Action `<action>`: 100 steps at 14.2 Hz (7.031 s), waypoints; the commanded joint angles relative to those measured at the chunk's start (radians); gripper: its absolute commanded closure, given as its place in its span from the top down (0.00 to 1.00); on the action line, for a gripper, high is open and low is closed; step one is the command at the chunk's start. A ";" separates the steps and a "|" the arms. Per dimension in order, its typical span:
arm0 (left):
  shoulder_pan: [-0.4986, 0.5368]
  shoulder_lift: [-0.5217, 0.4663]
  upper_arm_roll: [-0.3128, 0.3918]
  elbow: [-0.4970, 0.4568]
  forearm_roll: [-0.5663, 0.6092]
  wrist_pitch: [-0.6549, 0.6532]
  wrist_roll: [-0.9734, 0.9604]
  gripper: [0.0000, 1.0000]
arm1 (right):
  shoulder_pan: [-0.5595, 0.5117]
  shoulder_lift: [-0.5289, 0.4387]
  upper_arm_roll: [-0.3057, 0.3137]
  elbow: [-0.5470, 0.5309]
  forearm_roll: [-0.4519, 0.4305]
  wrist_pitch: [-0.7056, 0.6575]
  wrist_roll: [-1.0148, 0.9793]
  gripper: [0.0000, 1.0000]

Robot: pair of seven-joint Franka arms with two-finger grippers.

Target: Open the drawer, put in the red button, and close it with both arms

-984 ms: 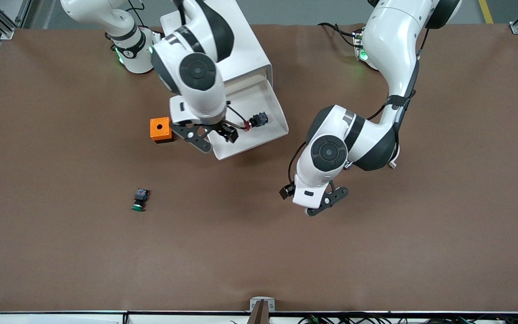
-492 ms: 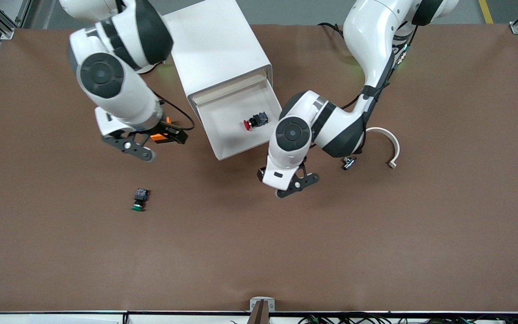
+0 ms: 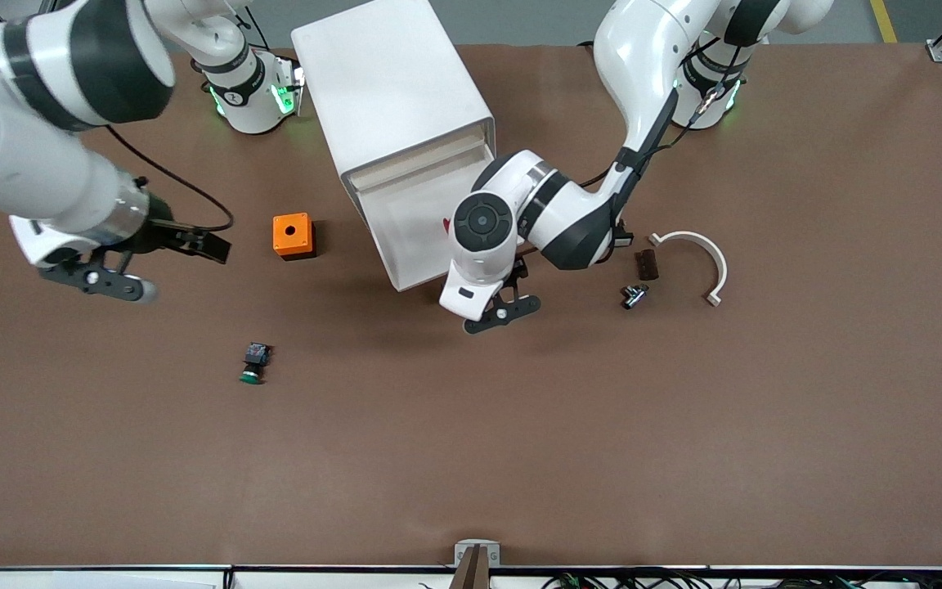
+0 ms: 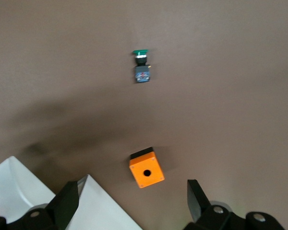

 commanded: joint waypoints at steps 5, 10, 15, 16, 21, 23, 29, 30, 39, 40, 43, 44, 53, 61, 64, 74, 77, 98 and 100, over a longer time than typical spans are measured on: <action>-0.095 0.011 0.001 -0.007 -0.020 0.012 -0.007 1.00 | -0.145 -0.061 0.020 -0.011 -0.007 -0.040 -0.245 1.00; -0.127 0.020 -0.013 -0.007 -0.152 0.012 -0.006 1.00 | -0.208 -0.065 0.017 -0.003 -0.054 -0.042 -0.402 1.00; -0.142 0.020 -0.019 -0.012 -0.250 0.012 -0.007 1.00 | -0.240 -0.063 0.020 0.010 -0.053 -0.055 -0.407 1.00; -0.142 0.020 -0.019 -0.012 -0.276 0.012 -0.007 1.00 | -0.246 -0.063 0.020 0.010 -0.053 -0.057 -0.408 1.00; -0.142 0.011 -0.034 -0.028 -0.381 0.012 -0.009 1.00 | -0.243 -0.052 0.025 0.053 -0.041 -0.055 -0.391 1.00; -0.142 0.011 -0.041 -0.044 -0.405 0.012 -0.009 1.00 | -0.239 -0.049 0.026 0.079 -0.038 -0.054 -0.388 1.00; -0.142 0.010 -0.062 -0.053 -0.484 0.012 -0.009 1.00 | -0.243 -0.052 0.026 0.115 -0.032 -0.094 -0.405 1.00; -0.142 0.010 -0.064 -0.053 -0.491 0.012 -0.009 1.00 | -0.242 -0.057 0.026 0.115 -0.036 -0.098 -0.405 1.00; -0.054 -0.024 -0.054 -0.053 -0.452 0.012 -0.010 1.00 | -0.257 -0.111 0.025 0.102 -0.035 -0.160 -0.394 1.00; -0.032 -0.038 -0.054 -0.053 -0.409 0.011 -0.009 1.00 | -0.259 -0.117 0.025 0.101 -0.033 -0.169 -0.394 1.00; 0.043 -0.081 -0.054 -0.051 -0.315 0.005 -0.010 1.00 | -0.259 -0.140 0.025 0.076 -0.033 -0.172 -0.403 1.00; 0.069 -0.102 -0.054 -0.051 -0.294 0.005 -0.010 1.00 | -0.257 -0.149 0.025 0.075 -0.033 -0.174 -0.406 1.00; 0.272 -0.225 -0.061 -0.050 -0.168 -0.132 0.001 1.00 | -0.243 -0.216 0.029 -0.017 -0.035 -0.148 -0.408 1.00; 0.480 -0.417 -0.058 -0.053 -0.063 -0.456 0.436 1.00 | -0.234 -0.318 0.028 -0.166 -0.035 -0.020 -0.410 1.00; 0.575 -0.472 -0.057 -0.056 -0.033 -0.541 0.581 1.00 | -0.234 -0.318 0.028 -0.166 -0.035 0.015 -0.468 1.00; 0.743 -0.732 -0.064 -0.512 0.062 -0.294 0.901 1.00 | -0.239 -0.318 0.025 -0.164 -0.032 0.024 -0.468 1.00; 0.741 -0.796 -0.059 -0.628 0.062 -0.198 0.906 1.00 | -0.239 -0.319 0.025 -0.166 -0.019 0.021 -0.457 1.00; 0.751 -0.724 -0.059 -0.313 0.081 -0.188 0.915 1.00 | -0.242 -0.321 0.023 -0.166 -0.013 0.012 -0.436 1.00; 0.752 -0.705 -0.057 -0.277 0.081 -0.188 0.912 1.00 | -0.240 -0.321 0.025 -0.166 -0.016 0.011 -0.436 1.00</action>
